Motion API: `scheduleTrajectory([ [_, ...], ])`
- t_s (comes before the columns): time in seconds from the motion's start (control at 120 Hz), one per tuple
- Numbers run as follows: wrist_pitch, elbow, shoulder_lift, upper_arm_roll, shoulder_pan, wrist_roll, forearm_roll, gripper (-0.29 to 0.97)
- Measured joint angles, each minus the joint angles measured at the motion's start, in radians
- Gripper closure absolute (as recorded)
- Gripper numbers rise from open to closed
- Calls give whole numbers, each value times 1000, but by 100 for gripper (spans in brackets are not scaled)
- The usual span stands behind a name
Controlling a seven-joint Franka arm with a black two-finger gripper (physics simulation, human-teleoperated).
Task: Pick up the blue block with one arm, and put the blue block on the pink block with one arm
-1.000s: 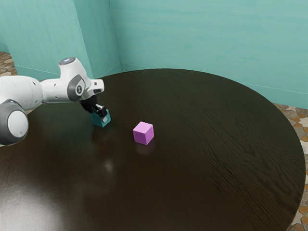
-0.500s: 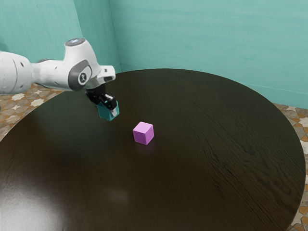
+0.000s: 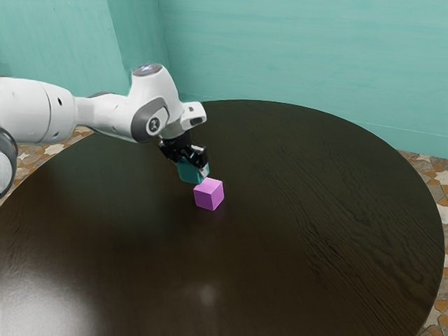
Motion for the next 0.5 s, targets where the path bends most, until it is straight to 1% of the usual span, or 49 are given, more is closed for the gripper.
scheduleTrajectory([
  [0.317, 29, 22, 37, -20, -19, -88, 2, 34],
  [0.5, 36, 22, 41, -20, -13, -97, 22, 34],
])
